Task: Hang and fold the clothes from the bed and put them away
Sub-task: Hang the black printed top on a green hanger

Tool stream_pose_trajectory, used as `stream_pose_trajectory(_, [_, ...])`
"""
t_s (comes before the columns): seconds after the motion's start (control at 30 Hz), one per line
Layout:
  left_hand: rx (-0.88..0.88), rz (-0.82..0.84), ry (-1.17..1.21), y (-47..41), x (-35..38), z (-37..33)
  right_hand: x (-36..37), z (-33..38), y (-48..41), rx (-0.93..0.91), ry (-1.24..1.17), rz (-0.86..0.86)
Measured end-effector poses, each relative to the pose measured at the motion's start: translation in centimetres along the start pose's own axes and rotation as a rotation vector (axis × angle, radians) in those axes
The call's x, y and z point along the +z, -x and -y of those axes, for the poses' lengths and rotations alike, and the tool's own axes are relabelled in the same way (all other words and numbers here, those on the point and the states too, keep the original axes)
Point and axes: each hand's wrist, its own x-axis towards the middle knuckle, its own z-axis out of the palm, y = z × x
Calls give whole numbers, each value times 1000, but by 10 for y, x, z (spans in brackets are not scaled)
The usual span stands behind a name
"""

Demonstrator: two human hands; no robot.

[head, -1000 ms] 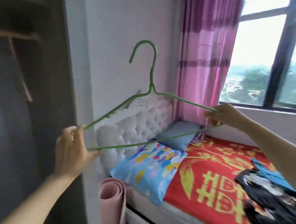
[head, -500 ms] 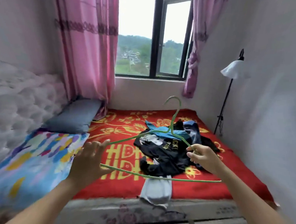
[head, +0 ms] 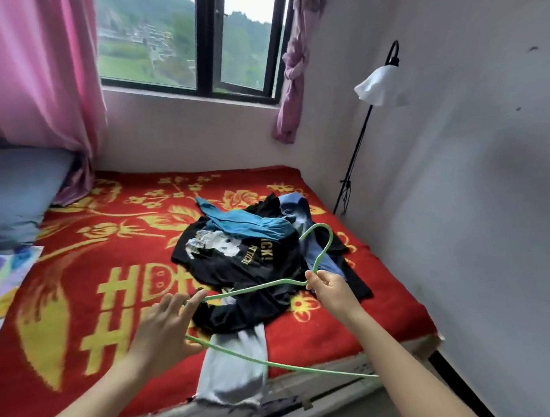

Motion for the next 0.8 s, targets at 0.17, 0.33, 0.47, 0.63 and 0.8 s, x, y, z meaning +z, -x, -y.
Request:
stream_pose_trajectory(0.17, [-53,131,69,-45,46,14,4,-32,-47,125,31,-27])
stream_pose_trajectory(0.33, [-164,227,78,-68,102,15,-13,-90,-67,242,14,-159])
stream_pose_trajectory(0.47, [-406,331,158,-80,148,11,-33,-135,-96,328,3,-296])
stream_pose_trajectory(0.63, [-496,439,160,-107,185,9,-53,-191,-149,383,61,-136])
stream_pose_trajectory(0.8, [-667,519,100,-157,219,8,-66,-248,-240,321,239,151])
